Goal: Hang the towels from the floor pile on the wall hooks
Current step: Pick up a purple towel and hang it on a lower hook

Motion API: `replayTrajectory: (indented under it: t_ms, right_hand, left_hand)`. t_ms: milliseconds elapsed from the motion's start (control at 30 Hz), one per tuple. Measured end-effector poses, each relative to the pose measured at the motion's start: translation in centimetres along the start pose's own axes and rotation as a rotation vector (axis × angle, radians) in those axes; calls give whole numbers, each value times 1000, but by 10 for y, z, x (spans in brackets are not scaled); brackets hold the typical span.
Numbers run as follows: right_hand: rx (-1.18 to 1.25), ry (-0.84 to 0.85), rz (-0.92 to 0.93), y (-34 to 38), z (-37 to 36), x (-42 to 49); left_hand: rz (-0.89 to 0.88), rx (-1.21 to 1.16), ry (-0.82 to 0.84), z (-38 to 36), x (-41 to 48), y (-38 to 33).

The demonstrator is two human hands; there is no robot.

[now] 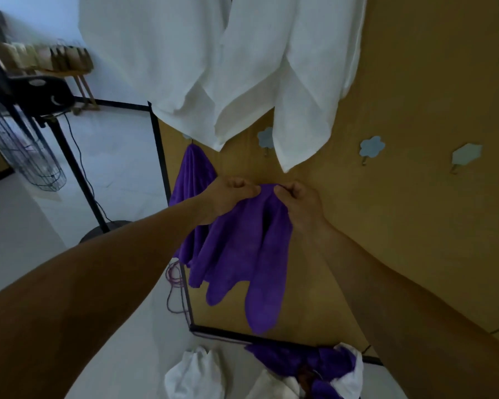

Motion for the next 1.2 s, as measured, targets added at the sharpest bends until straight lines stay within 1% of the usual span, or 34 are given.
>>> replayTrajectory:
  t_ms: [200,267,367,433,533,600,700,733,767,833,933,1000,1067,1133,1200]
  right_hand:
    - [-80,-190,74,-3,-10,36]
    - [-123,-180,109,-9,-10,47]
    - [-170,-126,101,-16,-9,61]
    - [-152,-156,131,-17,-7,67]
    - [-111,-306,188,-16,-9,71]
    - [-70,-402,166,-17,-13,77]
    - [19,-509,190,-3,-19,76]
    - [22,-530,213,1,-21,76]
    - [-25,-551,222,5,-23,77]
    - [-10,-550,241,3,-28,80]
    - [21,-555,208,-10,-35,83]
    - [-7,-573,188,-19,-38,84]
    - [-12,-584,143,-26,-37,84]
    - [-40,-561,84,-35,-36,88]
    - [-139,-510,32,-41,-36,84]
  left_hand:
    - [-219,29,-194,6,36,4]
    - [-255,-11,-233,5,48,4]
    - [-330,0,-272,7,60,6]
    - [-388,-2,-281,8,65,8]
    - [-431,-9,-321,7,73,7]
    - [-452,-7,-360,6,79,2]
    - [-467,-27,-425,7,84,-4]
    - [-473,-35,-445,8,86,-5]
    - [-479,-34,-464,8,87,-5]
    - [-476,-9,-500,7,92,-4]
    - [-458,62,-581,4,99,4]
    - [-466,112,-619,2,100,14]
    - [-439,136,-598,-1,102,22]
    - [-392,165,-543,-4,103,25]
    - [-339,179,-470,-5,105,26]
Point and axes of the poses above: each hand's wrist, its own x-axis towards the middle knuckle, its own z-axis out of the back of the hand, y = z × x, the point moved 2 cm from there along x, towards the middle knuckle, and after that the axes turned 3 degrees about z, right-handed, at the moved point
